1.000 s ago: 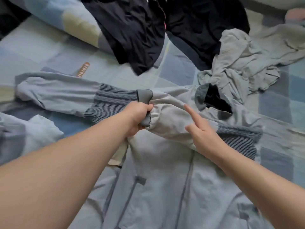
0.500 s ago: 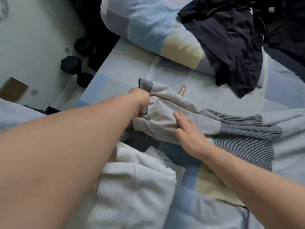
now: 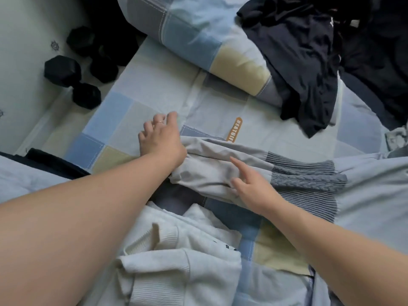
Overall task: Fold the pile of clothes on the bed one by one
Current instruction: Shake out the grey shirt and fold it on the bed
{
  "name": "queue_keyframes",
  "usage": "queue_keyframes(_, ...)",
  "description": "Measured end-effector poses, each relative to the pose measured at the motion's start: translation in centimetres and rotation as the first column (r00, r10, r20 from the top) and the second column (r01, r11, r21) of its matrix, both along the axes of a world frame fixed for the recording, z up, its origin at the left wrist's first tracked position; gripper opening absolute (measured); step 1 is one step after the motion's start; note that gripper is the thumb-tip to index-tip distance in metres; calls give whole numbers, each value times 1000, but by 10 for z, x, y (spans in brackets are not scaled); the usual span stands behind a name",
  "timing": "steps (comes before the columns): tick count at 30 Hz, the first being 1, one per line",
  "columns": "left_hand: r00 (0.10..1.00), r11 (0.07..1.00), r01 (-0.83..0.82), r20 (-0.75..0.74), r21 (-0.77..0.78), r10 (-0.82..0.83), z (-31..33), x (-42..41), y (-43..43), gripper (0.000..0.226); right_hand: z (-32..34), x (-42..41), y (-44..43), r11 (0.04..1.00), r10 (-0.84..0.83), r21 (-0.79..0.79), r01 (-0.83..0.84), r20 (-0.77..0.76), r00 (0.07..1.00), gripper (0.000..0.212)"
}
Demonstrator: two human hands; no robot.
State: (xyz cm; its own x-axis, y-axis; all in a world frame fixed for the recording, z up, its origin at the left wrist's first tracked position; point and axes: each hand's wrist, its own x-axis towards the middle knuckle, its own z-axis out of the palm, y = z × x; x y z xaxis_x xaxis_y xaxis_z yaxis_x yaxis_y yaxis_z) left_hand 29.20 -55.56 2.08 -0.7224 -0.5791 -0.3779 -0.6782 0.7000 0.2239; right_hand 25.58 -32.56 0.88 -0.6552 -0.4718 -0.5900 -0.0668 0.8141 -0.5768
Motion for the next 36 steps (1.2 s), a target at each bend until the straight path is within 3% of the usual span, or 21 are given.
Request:
queue_keyframes(2,971,971,238,-36,3,-237,5,-14,17,60,0,-16,30,997,-30,73,39,-122,992,59)
queue_keyframes(5,859,855,510,-20,97,-511,2,-42,54,47,0,-47,75,962,-62,241,132,-278,959,58)
queue_keyframes(10,703,694,690,36,205,-710,-27,-76,128,45,-14,-91,141,839,88,540,67,-258,962,51)
queue_keyframes(14,735,730,668,26,143,-678,-57,-84,164,53,-27,-114,174,770,238,636,-49,-215,947,50)
queue_keyframes(16,759,755,642,28,134,-650,-67,-89,169,43,-30,-122,184,760,295,646,-78,-234,926,53)
queue_keyframes(20,804,784,587,-28,203,-594,-71,-96,165,26,-32,-136,198,839,169,544,21,-296,940,60)
queue_keyframes(23,875,876,479,-99,43,-474,-69,-98,161,26,-38,-141,206,853,164,521,39,-338,927,52)
queue_keyframes(27,913,919,392,-101,-46,-395,-73,-99,180,22,-45,-140,213,866,173,500,-26,-252,952,64)
queue_keyframes(32,930,946,323,-174,-32,-324,-80,-97,187,22,-51,-147,217,948,28,308,84,-340,940,27)
queue_keyframes(34,924,945,323,-200,-54,-327,-79,-92,185,22,-52,-150,221,974,17,212,72,-391,920,30)
queue_keyframes(36,914,944,324,-235,-69,-331,-73,-87,184,22,-53,-151,224,975,92,220,0,-407,909,34)
